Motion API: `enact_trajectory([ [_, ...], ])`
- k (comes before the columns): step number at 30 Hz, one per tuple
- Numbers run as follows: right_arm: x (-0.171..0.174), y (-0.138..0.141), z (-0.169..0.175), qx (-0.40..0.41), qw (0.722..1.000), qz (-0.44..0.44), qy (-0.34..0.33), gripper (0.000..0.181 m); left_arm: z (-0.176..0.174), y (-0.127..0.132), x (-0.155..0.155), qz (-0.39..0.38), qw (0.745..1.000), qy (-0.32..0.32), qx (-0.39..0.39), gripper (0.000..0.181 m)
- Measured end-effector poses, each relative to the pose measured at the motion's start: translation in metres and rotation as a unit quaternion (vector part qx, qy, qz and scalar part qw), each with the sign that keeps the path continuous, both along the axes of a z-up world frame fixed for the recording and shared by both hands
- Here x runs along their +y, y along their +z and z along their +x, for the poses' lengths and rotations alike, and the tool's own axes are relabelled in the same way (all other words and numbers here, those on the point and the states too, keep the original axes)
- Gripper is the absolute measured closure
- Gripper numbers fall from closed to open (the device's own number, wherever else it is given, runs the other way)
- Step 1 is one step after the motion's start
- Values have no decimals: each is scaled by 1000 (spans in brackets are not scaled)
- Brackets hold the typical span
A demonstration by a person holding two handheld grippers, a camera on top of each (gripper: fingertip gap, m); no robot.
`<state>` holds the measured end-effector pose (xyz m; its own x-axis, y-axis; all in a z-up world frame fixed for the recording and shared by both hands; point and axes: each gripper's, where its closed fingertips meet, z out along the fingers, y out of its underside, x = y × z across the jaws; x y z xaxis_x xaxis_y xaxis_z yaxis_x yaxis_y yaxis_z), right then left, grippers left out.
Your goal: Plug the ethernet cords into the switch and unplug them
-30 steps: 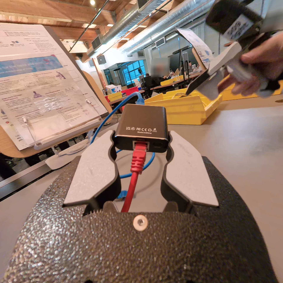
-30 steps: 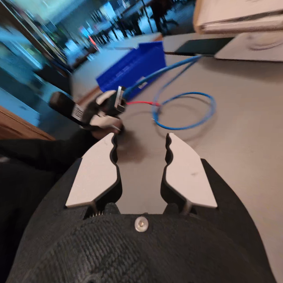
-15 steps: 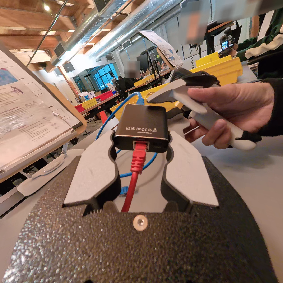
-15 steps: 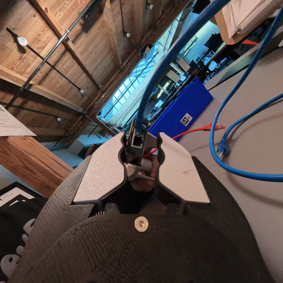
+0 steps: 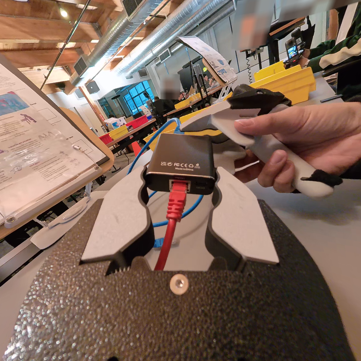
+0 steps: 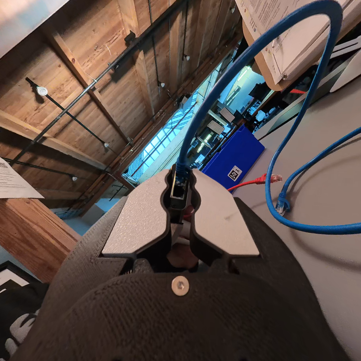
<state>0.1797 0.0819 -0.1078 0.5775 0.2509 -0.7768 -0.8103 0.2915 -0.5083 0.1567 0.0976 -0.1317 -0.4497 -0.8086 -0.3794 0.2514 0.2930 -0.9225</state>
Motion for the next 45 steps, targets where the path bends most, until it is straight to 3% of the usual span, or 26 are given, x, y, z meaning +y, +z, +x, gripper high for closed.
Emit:
enact_trajectory([
  [3,7,-6,-6,-1,1000,-20,13,156,1,0,1,0,1000,4,0,118],
  [5,6,-4,-4,-2,1000,-10,1,166,0,1,2,-4,1000,3,0,118],
  [22,10,-8,0,60,997,34,-19,167,3,-3,2,20,1000,24,1,118],
  [45,11,-3,-1,3,998,51,-34,168,5,-6,4,28,999,38,2,118],
])
